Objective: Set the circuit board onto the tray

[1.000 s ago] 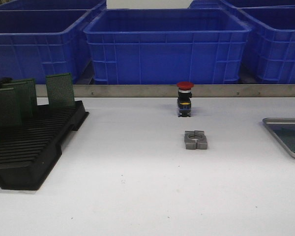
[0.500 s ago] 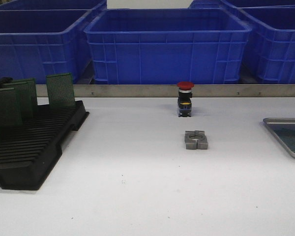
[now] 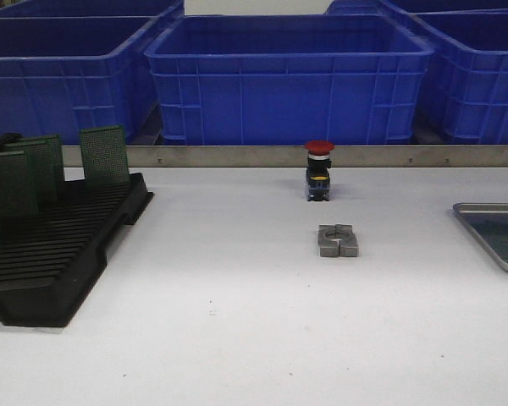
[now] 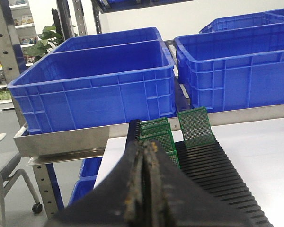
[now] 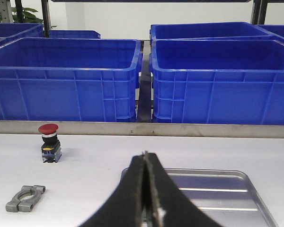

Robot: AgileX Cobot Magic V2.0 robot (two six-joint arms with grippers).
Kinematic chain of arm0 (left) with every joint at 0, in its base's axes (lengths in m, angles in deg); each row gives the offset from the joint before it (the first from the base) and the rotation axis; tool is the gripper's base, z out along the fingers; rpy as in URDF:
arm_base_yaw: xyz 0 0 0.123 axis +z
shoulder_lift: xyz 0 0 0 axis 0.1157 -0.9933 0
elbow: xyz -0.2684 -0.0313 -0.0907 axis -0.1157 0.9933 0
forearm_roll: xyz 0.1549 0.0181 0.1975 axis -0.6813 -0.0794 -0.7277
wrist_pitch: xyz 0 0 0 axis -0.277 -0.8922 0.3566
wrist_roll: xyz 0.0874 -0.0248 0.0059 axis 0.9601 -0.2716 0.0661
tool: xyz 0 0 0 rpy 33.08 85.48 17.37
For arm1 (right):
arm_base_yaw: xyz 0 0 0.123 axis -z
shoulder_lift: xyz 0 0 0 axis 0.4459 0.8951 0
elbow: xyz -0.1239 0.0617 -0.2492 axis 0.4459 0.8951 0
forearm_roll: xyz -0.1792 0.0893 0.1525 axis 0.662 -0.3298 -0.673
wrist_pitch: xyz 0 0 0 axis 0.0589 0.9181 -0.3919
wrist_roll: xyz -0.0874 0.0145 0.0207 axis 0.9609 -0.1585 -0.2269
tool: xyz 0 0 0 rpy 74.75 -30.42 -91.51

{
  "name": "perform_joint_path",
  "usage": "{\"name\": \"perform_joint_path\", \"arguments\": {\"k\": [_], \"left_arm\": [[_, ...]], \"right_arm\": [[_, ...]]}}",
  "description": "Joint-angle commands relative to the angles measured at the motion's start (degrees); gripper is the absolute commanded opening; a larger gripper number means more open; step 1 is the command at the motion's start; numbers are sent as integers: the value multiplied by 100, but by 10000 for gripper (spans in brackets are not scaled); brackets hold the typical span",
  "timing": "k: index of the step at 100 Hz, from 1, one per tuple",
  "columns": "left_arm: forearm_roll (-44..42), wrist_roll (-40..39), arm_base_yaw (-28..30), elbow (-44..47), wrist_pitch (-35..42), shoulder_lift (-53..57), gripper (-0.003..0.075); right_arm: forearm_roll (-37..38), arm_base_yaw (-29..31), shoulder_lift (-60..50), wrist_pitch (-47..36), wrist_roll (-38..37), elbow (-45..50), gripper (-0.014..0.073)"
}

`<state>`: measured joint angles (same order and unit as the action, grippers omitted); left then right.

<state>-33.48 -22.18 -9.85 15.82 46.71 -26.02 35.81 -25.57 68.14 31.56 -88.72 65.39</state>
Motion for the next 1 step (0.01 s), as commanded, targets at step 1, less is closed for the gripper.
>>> {"name": "perform_joint_path", "arguments": {"k": [1], "left_arm": [[5,-48,-1,-8,429,203,-18]], "right_arm": [[36,-7,-121,-487,6,-71,-68]]}}
